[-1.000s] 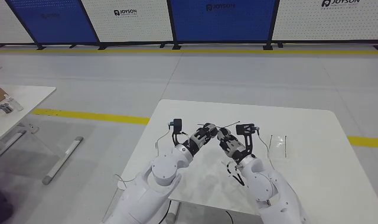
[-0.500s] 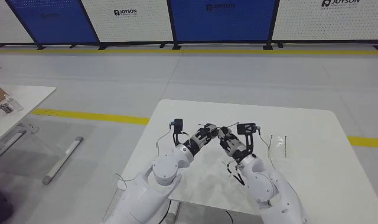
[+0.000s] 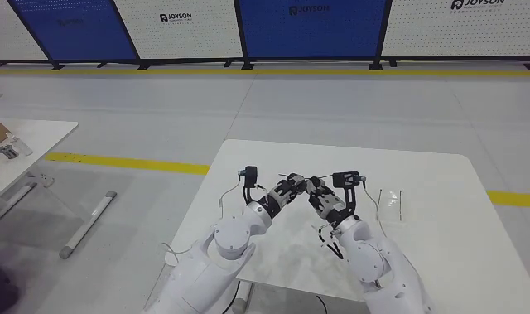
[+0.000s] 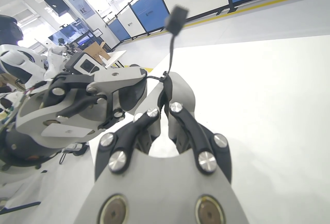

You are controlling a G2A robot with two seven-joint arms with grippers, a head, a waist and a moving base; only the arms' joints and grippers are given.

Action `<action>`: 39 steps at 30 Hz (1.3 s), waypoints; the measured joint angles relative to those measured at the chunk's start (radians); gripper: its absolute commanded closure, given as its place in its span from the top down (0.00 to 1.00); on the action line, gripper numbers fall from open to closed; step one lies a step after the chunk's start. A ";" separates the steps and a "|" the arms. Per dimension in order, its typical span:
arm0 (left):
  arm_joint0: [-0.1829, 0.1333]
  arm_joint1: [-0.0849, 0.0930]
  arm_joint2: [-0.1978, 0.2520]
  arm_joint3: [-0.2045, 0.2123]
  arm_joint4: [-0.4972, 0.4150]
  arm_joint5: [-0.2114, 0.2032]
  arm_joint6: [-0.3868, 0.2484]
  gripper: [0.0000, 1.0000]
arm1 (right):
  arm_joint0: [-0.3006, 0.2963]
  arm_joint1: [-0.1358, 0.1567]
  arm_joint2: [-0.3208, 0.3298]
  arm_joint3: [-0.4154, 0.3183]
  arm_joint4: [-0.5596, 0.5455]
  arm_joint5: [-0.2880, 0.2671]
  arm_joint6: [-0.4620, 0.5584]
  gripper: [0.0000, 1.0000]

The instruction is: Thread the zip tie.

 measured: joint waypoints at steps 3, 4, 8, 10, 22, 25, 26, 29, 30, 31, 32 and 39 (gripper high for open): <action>0.001 0.000 -0.001 -0.002 -0.003 -0.004 0.003 0.00 | 0.001 0.001 -0.001 0.005 0.002 0.005 0.006 0.00; 0.001 -0.001 -0.002 -0.004 -0.005 -0.006 0.004 0.00 | 0.002 0.001 -0.002 0.008 0.002 0.006 0.009 0.00; 0.002 -0.001 -0.007 -0.008 -0.009 -0.008 0.007 0.00 | 0.008 0.001 -0.008 0.020 0.002 0.009 0.016 0.00; 0.002 -0.001 -0.007 -0.009 -0.010 -0.009 0.007 0.00 | 0.010 0.001 -0.009 0.025 0.003 0.010 0.017 0.00; 0.001 -0.003 -0.003 -0.002 -0.002 -0.008 0.009 0.00 | 0.008 0.005 -0.008 0.020 0.019 0.001 0.015 0.25; 0.002 -0.003 0.002 -0.001 0.002 -0.008 0.007 0.00 | 0.005 0.006 -0.006 0.015 0.019 0.000 0.010 0.21; 0.002 -0.003 0.004 0.000 0.003 -0.008 0.007 0.00 | 0.004 0.007 -0.006 0.014 0.017 0.000 0.010 0.22; 0.003 -0.004 0.006 0.004 0.004 -0.009 0.007 0.00 | 0.005 0.007 -0.006 0.013 0.017 0.000 0.010 0.11; 0.003 -0.004 0.008 0.005 0.005 -0.009 0.007 0.00 | 0.005 0.008 -0.007 0.013 0.017 0.000 0.010 0.12; 0.003 -0.004 0.008 0.005 0.006 -0.009 0.007 0.00 | 0.006 0.008 -0.007 0.013 0.017 0.001 0.010 0.09; 0.003 -0.004 0.009 0.006 0.007 -0.010 0.006 0.00 | 0.007 0.008 -0.007 0.012 0.017 0.002 0.010 0.10; 0.004 -0.005 0.010 0.007 0.013 -0.007 0.005 0.00 | 0.007 0.010 -0.006 0.009 0.014 0.005 0.002 0.00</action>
